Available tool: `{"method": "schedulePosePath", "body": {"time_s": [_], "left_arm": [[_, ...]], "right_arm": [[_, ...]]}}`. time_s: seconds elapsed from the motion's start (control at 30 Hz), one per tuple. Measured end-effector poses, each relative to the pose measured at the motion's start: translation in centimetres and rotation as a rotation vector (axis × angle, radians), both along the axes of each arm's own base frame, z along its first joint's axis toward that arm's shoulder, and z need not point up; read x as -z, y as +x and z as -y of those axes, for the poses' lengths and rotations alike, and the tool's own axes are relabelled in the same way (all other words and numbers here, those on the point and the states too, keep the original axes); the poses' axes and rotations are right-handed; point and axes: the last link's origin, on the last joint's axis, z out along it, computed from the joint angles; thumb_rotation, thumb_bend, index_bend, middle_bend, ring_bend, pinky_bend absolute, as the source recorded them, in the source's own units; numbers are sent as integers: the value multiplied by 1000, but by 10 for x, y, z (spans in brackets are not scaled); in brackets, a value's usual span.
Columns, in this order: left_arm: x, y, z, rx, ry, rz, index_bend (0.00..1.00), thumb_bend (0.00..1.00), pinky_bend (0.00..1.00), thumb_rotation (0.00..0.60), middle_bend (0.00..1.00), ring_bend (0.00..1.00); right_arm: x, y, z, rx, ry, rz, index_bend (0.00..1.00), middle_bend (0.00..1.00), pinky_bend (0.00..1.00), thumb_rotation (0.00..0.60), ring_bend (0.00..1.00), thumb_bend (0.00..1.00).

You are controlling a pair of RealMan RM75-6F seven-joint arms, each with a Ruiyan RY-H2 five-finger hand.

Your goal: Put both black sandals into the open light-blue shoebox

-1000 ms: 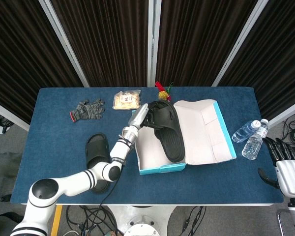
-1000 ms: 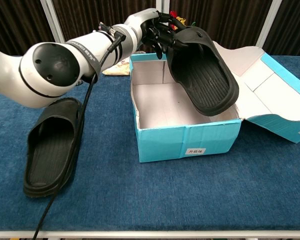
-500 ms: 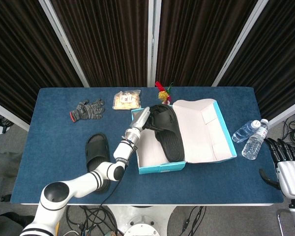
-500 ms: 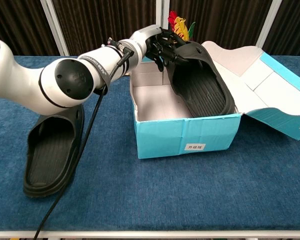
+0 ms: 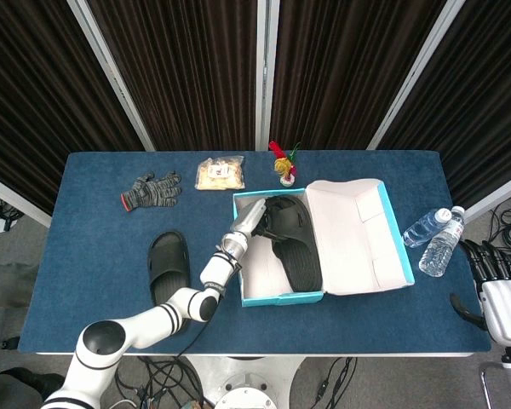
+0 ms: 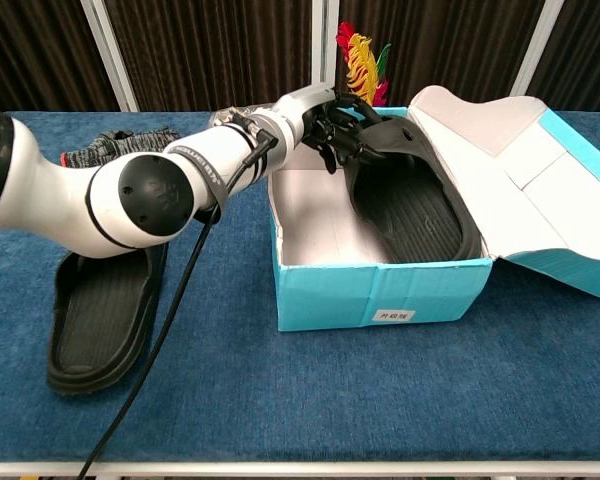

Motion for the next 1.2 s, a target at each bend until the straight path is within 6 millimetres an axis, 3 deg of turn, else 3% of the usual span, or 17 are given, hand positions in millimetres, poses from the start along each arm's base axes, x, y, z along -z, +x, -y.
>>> {"method": "schedulePosePath", "body": {"time_s": [0.3,0.4,0.6,0.77,0.93,1.2], "left_arm": [[5,-4,2,16,5,-50,449,0,576,600,458,585],[6,-3,3,24,5,-62,361,0,544,600,392,476],[7,-2,7,59,28,-100,160,0,443,600,152,192],[5,0,7,61,61,-101,97,0,383,600,40,82],[-1,4,6,70,99,-98,67,0,312,600,0,11],[-19,6,8,154,134,-129,65,0,218,600,0,0]], "right_arm": [[0,0,-1,-2,2,2,10,85,120,600,0,206],[0,0,-1,-3,1,3,10,85,120,600,0,205],[-1,0,-3,-4,0,4,10,85,120,600,0,203],[-2,-1,-5,-4,-3,6,9,85,120,600,0,201],[-2,-1,-6,-7,-2,8,9,85,120,600,0,203],[-3,-2,-6,-18,0,17,10,85,120,600,0,206]]}}
